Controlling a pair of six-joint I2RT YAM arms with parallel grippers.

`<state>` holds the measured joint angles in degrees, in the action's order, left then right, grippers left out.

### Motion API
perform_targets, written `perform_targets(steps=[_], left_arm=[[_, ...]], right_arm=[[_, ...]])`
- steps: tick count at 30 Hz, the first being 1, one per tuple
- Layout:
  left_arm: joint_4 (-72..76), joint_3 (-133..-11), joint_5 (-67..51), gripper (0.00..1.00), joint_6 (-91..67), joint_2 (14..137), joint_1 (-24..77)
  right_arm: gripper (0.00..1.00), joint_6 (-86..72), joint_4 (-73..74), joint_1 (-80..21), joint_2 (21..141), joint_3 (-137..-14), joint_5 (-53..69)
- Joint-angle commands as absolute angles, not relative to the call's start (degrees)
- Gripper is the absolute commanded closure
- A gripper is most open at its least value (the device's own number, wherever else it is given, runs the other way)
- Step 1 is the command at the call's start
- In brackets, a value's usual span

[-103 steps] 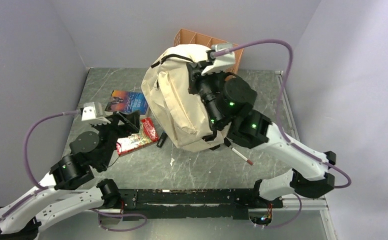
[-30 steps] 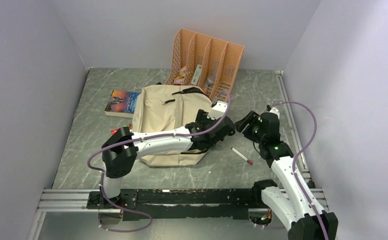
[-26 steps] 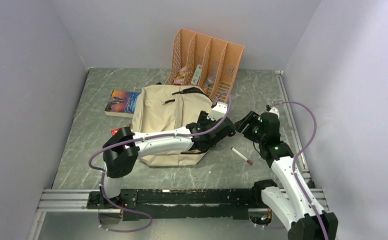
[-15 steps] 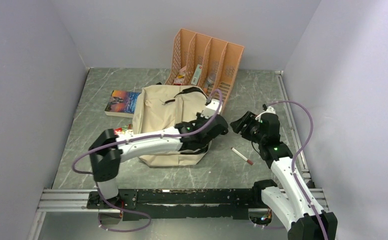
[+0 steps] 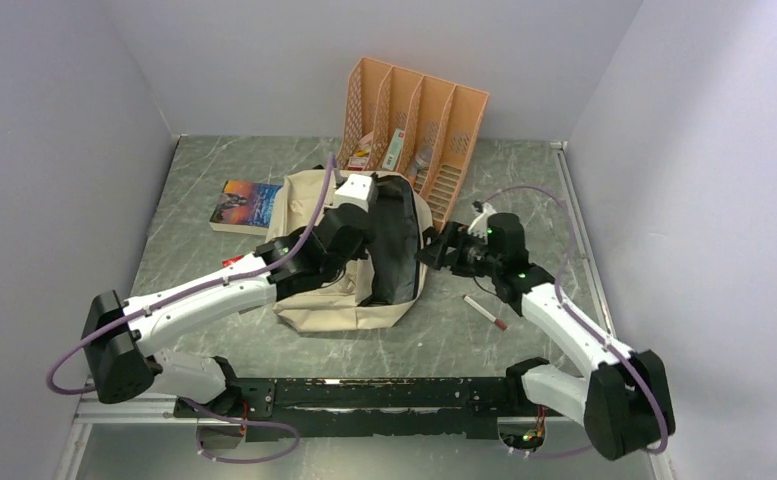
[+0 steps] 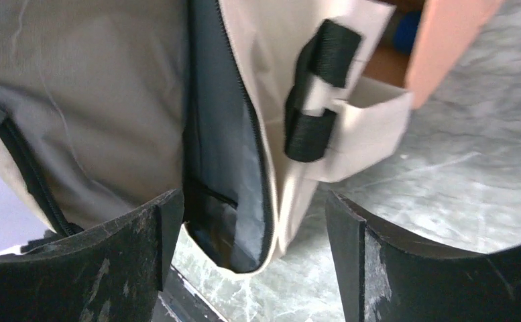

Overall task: Pack the student bag
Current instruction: Adjust the student bag at the center of the board.

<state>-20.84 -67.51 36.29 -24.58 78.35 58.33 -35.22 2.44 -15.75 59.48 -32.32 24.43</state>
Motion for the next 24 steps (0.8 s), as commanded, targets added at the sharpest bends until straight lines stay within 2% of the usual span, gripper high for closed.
perform_targets(steps=[1,6,11,14,16,22,24], left_arm=[[-18.9,-63.6,32.9,0.95,-23.1,74.3,55.2],[-18.9,-60.5,31.0,0.95,-23.1,70.3,53.0],[-19.2,-58.3,29.9,0.95,-22.8,68.1,50.9],[-19.2,-57.2,28.5,0.95,-22.6,66.7,48.7],[-19.2,-56.7,27.3,0.95,-22.2,65.9,47.4],[-21.2,-57.4,26.5,0.95,-20.1,63.3,42.1],[-21.6,-57.5,26.0,0.95,-19.3,62.2,40.0]], right_arm=[[0.19,-34.3,-0.2,-22.2,65.8,-36.8,19.6],[0.20,-35.7,-0.2,-24.2,72.0,-38.6,12.4],[0.22,-35.7,-0.1,-25.5,77.1,-40.7,11.6],[0.28,-36.2,-1.2,-26.2,78.9,-41.2,12.1],[0.39,-36.4,-2.0,-26.4,79.5,-41.3,12.6],[0.87,-34.3,-3.7,-26.4,74.5,-41.2,10.7],[1.00,-33.3,-3.1,-26.3,71.9,-42.1,10.0]])
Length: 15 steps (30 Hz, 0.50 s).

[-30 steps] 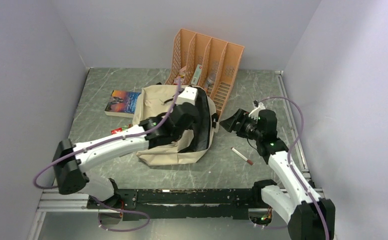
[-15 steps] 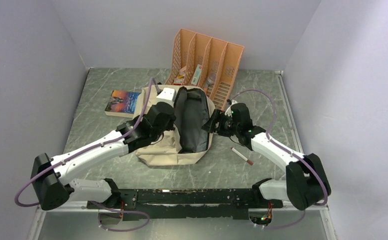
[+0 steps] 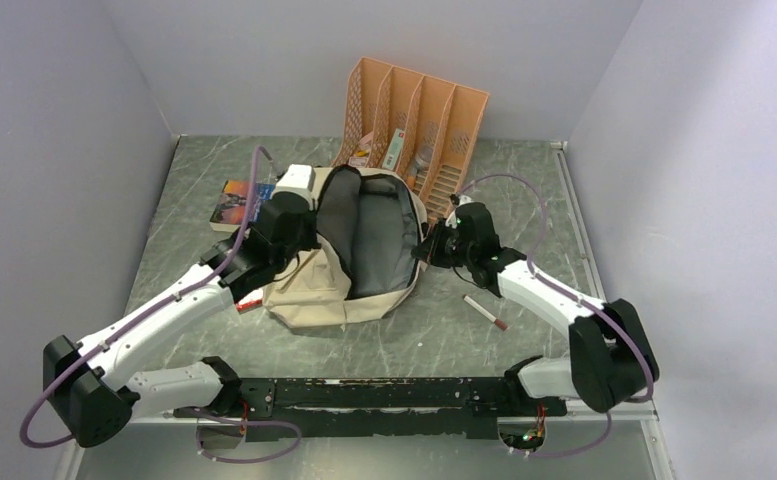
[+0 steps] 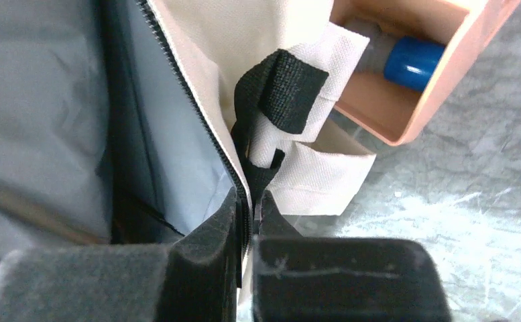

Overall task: Pack the student bag
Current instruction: Adjust the student bag at the center of the board.

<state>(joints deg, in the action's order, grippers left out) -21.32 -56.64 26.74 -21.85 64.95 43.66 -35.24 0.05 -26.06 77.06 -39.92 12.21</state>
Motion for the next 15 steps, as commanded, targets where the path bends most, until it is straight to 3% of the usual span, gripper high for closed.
perform_targets(steps=[1,15], left_arm=[[-22.0,-57.6,25.8,0.95,-19.0,61.7,38.9],[-26.0,-50.7,24.7,0.95,-20.4,60.6,28.0]], right_arm=[[1.00,-32.7,-2.5,-26.3,70.6,-42.7,9.8],[1.00,-28.0,14.5,-26.2,58.2,-48.3,-2.5]])
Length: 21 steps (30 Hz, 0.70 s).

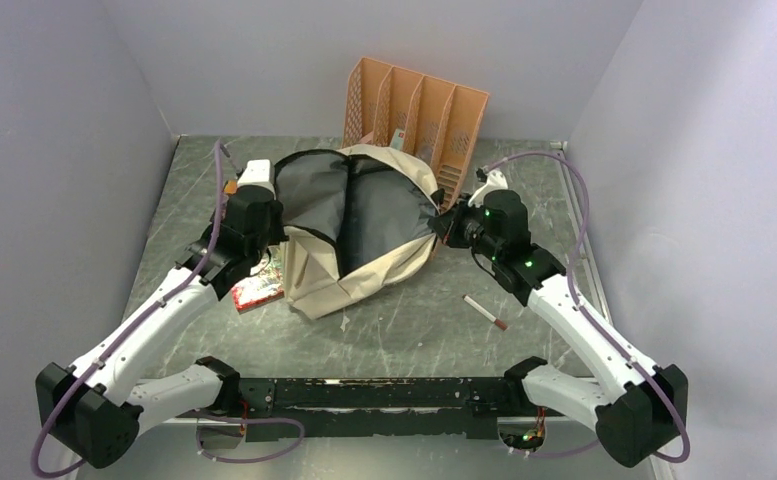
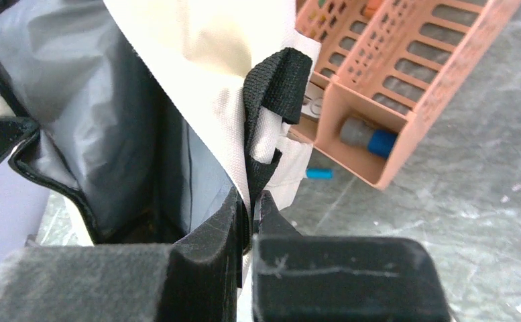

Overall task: Pack the student bag
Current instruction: Adjust the student bag at the center of the board.

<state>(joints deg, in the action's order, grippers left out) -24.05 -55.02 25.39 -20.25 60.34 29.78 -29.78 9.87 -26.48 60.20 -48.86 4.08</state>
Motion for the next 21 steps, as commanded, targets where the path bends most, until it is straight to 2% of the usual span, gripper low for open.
perform_targets(steps=[1,6,11,17,21], left_arm=[[-25.5,-49.2,24.0,0.95,-21.0,60.9,28.0],[-23.6,-45.3,18.2,0.95,-24.8,62.7,27.8],[-24.4,-44.2,19.3,0.95,-28.4,66.0,27.8],[-21.6,-41.6,17.1,0.78,-30.9,68.9,27.9],[-20.7,-40.6,16.7,0.60,-32.3,72.6,27.8]], right_arm=[[1.00,-28.2,14.8,-26.2,57.6,-47.3,-3.0],[1.00,-28.2,16.1,-26.1,56.0,-43.3,-4.5],[1.00,-28.3,16.6,-26.1,54.7,-41.4,-5.5],[1.00,-27.5,17.4,-26.1,54.8,-40.9,-5.3],[1.00,-27.8,17.1,-26.1,53.9,-40.4,-4.9]])
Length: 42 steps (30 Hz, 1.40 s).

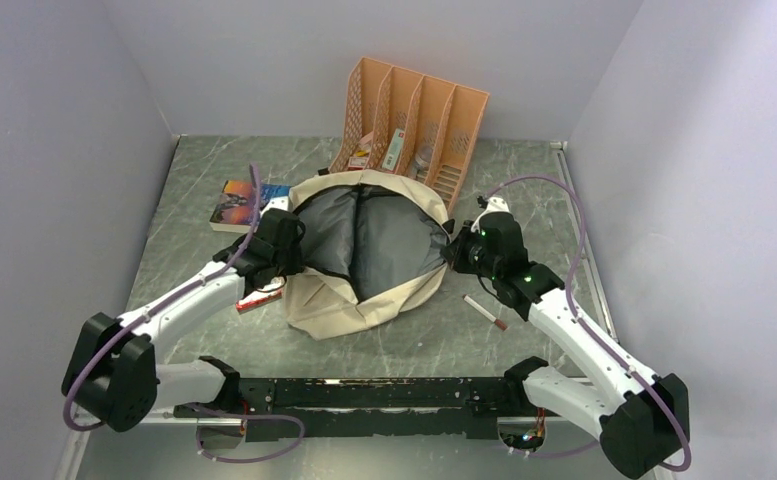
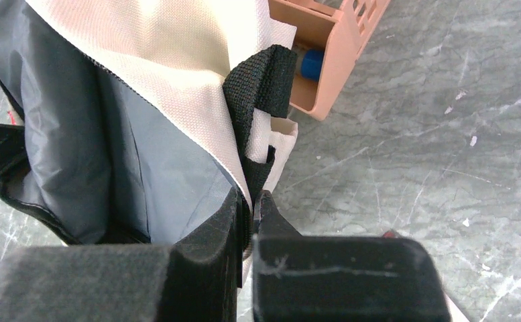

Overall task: Pack the student bag
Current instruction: Adjust the student bag at the center of the board.

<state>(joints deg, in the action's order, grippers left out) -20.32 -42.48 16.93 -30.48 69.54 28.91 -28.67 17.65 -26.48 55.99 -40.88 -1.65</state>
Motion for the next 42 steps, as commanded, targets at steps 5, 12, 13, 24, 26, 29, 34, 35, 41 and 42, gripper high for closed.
perform_targets(steps=[5,12,13,24,26,29,34,35,41,42], left_arm=[[-17.9,-38.8,14.1,0.43,-32.8,74.8,27.9],[-16.5,-38.8,12.1,0.41,-32.4,74.9,27.9],[-16.4,-38.7,12.1,0.41,-32.3,74.7,27.8],[-16.1,-37.5,7.3,0.40,-30.5,67.3,27.9],[-17.8,-38.9,7.5,0.37,-30.1,64.7,27.8],[-20.8,-41.9,9.1,0.31,-29.4,60.5,27.8],[-25.6,-46.3,13.7,0.25,-28.4,55.5,27.9],[-26.4,-46.8,14.7,0.25,-28.4,54.9,27.8],[-29.7,-47.6,22.2,0.24,-30.4,53.1,26.7],[-30.0,-47.7,22.9,0.24,-30.9,52.9,26.0]], right_arm=[[0.94,-27.0,17.7,-26.1,53.4,-41.1,-4.4],[0.59,-26.8,20.8,-26.1,50.4,-44.6,-6.9],[0.56,-26.6,21.4,-26.1,49.8,-45.4,-7.7],[0.40,-23.0,18.8,-26.1,45.1,-49.5,0.2],[0.40,-23.6,16.4,-26.1,45.4,-49.2,4.5],[0.40,-25.6,13.7,-26.1,46.0,-48.5,6.4],[0.39,-27.2,11.7,-26.1,46.9,-47.8,5.9],[0.39,-27.4,11.7,-26.1,47.1,-47.8,5.7],[0.34,-27.5,13.1,-26.1,49.4,-49.0,6.5],[0.33,-27.4,13.0,-26.1,49.8,-49.1,6.8]])
